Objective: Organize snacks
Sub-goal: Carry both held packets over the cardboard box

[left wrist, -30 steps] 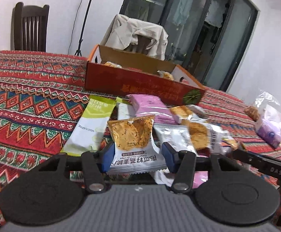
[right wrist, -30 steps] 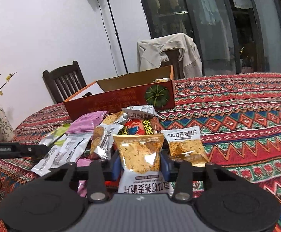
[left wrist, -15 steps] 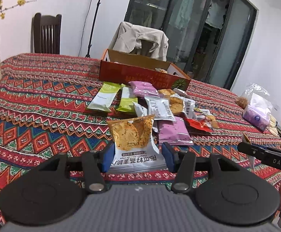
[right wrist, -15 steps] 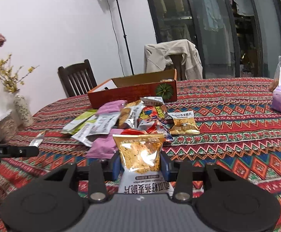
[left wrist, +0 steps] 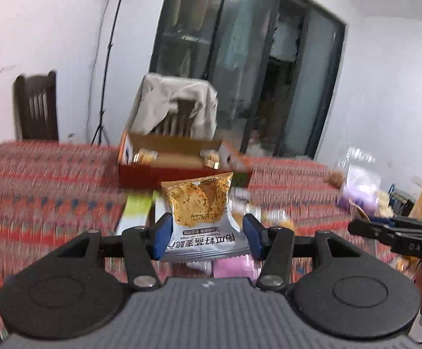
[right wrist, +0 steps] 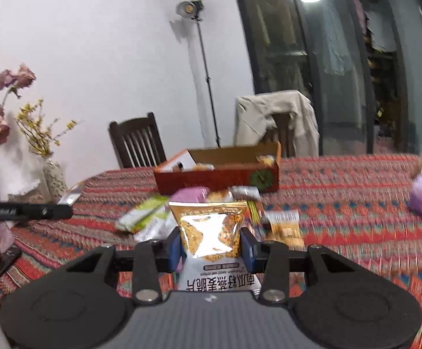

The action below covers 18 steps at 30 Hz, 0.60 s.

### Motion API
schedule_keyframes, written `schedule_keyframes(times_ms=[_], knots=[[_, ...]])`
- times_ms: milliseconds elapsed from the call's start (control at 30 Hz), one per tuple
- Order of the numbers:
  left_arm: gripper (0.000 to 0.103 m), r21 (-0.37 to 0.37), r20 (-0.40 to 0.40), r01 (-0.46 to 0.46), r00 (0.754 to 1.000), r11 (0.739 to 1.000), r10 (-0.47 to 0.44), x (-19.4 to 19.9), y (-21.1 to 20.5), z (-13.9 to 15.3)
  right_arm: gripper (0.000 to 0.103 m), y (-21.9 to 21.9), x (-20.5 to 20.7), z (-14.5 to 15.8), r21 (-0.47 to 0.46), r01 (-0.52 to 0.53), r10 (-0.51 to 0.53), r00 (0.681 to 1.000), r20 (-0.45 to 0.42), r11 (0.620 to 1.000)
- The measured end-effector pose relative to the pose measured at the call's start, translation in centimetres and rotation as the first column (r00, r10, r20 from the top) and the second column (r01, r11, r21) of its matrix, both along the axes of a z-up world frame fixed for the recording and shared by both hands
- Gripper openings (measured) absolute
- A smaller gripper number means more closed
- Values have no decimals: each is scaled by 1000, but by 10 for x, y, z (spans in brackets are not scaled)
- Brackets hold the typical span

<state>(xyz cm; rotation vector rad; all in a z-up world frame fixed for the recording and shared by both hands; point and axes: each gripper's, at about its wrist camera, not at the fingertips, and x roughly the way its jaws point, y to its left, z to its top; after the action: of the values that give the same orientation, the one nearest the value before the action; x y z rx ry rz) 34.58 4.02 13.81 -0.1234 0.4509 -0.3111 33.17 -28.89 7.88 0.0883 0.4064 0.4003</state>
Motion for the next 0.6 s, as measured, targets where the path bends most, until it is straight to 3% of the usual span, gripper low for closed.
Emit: schedule_keyframes(times_ms=[167, 367, 500, 600], knots=[[54, -4, 10, 9, 1000, 1000, -9, 74, 13, 45, 40, -6, 53, 50, 54, -77, 76, 997, 19, 996], [54, 29, -19, 29, 999, 999, -28, 173, 13, 83, 40, -3, 156, 109, 41, -132, 133, 991, -27, 990], [54, 76, -38, 16, 999, 997, -13, 246, 2, 90, 40, 9, 250, 127, 56, -145, 152, 980, -126, 988], [54, 54, -86, 23, 996, 998, -18, 307, -3, 76, 40, 28, 319, 126, 23, -128, 130, 976, -177, 991]])
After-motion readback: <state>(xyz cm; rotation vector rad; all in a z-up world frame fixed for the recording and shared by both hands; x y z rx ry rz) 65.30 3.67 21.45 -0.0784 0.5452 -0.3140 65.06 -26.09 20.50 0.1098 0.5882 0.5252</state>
